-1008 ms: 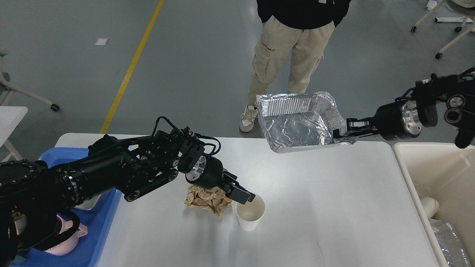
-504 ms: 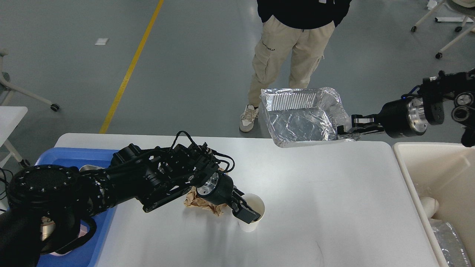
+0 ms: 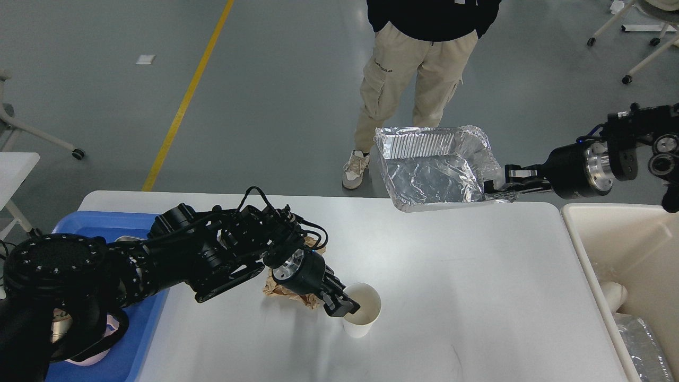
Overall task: Tidy desktop
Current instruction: 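Grasp the white paper cup with the left gripper, then lift the paper cup and carry it over the held foil tray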
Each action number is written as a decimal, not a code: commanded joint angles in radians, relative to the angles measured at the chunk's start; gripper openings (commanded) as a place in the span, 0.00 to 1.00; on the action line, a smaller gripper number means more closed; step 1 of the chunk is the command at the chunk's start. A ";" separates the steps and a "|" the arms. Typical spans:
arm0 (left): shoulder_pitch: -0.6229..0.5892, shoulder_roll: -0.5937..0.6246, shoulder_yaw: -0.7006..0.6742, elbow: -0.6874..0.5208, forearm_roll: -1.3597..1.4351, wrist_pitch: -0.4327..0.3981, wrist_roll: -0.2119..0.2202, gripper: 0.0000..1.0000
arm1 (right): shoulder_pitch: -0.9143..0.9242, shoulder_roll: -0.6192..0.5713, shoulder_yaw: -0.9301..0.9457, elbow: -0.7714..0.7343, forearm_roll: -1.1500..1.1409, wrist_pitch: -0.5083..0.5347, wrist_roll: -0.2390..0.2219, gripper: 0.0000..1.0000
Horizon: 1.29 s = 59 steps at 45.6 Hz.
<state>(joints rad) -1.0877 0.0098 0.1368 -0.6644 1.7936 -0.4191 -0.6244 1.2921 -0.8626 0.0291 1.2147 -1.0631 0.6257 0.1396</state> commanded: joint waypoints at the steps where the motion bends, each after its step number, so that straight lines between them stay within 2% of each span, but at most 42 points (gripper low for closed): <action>1: -0.008 0.012 0.046 0.000 0.001 -0.001 -0.021 0.17 | -0.002 -0.015 0.002 0.002 0.000 0.000 0.000 0.00; 8: -0.009 0.044 0.053 0.000 0.003 0.000 -0.043 0.01 | -0.011 -0.016 0.002 0.000 0.000 -0.001 0.000 0.00; 20: -0.028 0.124 0.046 -0.029 -0.003 -0.007 -0.066 0.01 | -0.037 -0.010 0.002 -0.015 0.000 -0.001 0.000 0.00; 27: -0.073 0.235 0.018 -0.150 -0.020 -0.015 -0.080 0.01 | -0.057 -0.004 0.000 -0.044 0.000 -0.001 0.000 0.00; 40: -0.101 0.582 -0.160 -0.423 -0.074 -0.047 -0.080 0.04 | -0.068 -0.006 -0.005 -0.047 -0.002 0.000 0.000 0.00; 46: -0.095 0.720 -0.259 -0.500 -0.120 -0.049 -0.081 0.05 | -0.068 -0.006 -0.006 -0.047 -0.002 0.000 0.000 0.00; 53: -0.098 0.792 -0.400 -0.528 -0.238 -0.067 -0.081 0.05 | -0.070 -0.006 -0.003 -0.040 0.000 0.000 0.000 0.00; 59: -0.145 0.780 -0.486 -0.514 -0.273 -0.112 -0.072 0.06 | -0.066 -0.004 0.000 -0.037 -0.002 0.000 0.000 0.00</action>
<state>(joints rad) -1.1906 0.7970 -0.2766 -1.1895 1.5529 -0.4938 -0.7049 1.2229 -0.8674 0.0247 1.1747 -1.0645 0.6259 0.1398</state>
